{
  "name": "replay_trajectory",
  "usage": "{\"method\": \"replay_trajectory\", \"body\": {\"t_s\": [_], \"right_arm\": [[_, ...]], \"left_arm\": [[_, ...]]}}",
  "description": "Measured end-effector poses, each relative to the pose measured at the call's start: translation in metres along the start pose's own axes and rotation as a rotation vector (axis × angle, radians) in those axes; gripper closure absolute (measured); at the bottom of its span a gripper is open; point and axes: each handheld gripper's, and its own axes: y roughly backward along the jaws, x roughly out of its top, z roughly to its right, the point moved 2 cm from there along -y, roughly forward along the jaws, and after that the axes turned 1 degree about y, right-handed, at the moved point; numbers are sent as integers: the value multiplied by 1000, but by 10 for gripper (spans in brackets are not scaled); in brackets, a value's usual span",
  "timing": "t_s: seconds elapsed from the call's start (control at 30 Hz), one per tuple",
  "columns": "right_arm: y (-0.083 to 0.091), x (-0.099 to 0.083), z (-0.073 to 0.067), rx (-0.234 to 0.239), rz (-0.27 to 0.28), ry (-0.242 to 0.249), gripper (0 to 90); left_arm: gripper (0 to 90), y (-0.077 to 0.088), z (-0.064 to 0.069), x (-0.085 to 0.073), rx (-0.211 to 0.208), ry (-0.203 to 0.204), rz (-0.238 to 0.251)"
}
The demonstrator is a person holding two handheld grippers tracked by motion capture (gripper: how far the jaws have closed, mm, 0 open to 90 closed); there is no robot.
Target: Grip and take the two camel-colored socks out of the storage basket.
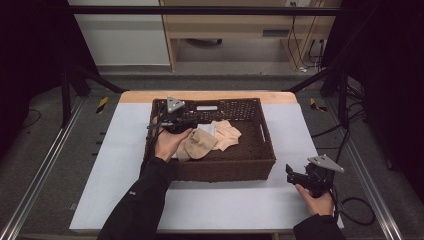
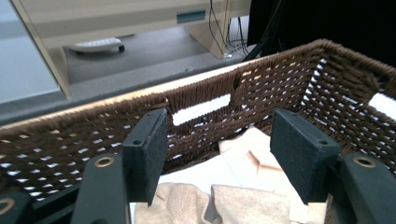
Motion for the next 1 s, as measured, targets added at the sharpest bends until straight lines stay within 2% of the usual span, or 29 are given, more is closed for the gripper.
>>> {"method": "replay_trajectory", "body": {"t_s": [0.03,0.07,0.1,0.23,0.33,0.43,0.53,0.63,0.83,1.0], "right_arm": [[0,0,0,0,-4,2,45],[-1,0,0,0,-8,-1,45],[-1,0,-1,-1,-10,3,45],[-2,0,0,-6,-12,7,45],[1,0,1,-17,-3,13,46],[0,-1,2,-22,-3,8,45],[-2,-1,1,-22,-18,17,46],[-2,-1,0,-18,-21,18,46],[-2,-1,1,-19,-23,13,47],[-3,-2,-1,-20,-25,24,49]], "left_arm": [[363,-5,1,-4,0,-7,-30],[362,-5,1,-4,0,-7,-30],[362,-8,3,-7,2,-24,-57],[365,-9,6,-10,-1,-53,-86],[381,-11,5,-17,-12,-34,-101],[395,-13,5,-23,-12,-45,-142],[423,-15,6,-27,-18,-47,-156],[446,-20,7,-31,-9,-58,-193],[498,-27,10,-38,-21,-77,-260],[538,-29,10,-41,-25,-102,-286]]}}
